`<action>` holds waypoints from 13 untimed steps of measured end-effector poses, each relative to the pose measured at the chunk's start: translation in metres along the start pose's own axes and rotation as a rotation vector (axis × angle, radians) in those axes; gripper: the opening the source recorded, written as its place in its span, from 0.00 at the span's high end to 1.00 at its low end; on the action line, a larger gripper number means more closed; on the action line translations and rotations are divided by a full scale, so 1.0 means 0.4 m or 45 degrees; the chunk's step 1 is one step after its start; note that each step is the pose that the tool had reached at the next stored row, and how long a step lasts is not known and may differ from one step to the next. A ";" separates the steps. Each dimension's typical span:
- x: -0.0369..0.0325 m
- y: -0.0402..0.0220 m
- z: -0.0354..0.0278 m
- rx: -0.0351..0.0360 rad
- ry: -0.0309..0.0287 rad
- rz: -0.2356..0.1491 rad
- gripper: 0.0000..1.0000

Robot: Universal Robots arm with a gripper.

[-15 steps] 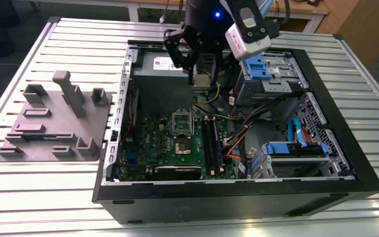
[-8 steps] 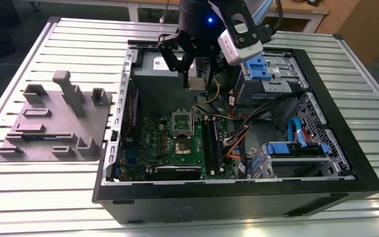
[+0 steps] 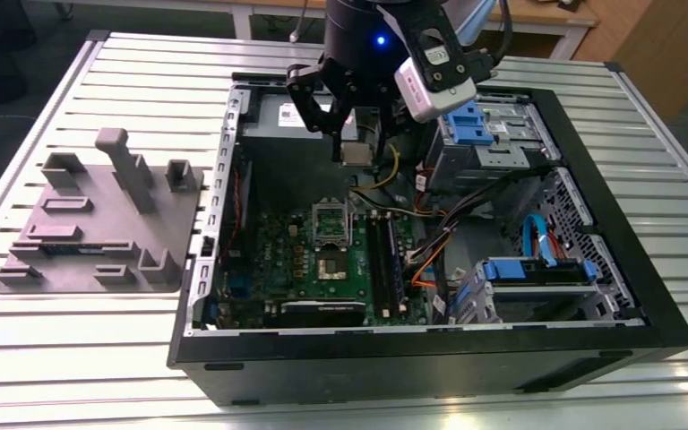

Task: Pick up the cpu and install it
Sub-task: 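Place the cpu into insertion slot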

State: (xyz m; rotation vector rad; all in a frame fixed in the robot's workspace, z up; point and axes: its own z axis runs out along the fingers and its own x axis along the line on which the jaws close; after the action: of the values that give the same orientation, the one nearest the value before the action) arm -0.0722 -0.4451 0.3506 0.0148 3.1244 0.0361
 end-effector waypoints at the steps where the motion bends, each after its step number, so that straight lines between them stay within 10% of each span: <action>1: 0.000 0.000 0.000 0.0001 0.0001 0.000 0.53; 13: 0.003 -0.004 0.010 0.0066 0.0051 -0.003 0.53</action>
State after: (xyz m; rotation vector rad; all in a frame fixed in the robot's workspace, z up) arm -0.0734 -0.4466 0.3466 0.0110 3.1285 0.0281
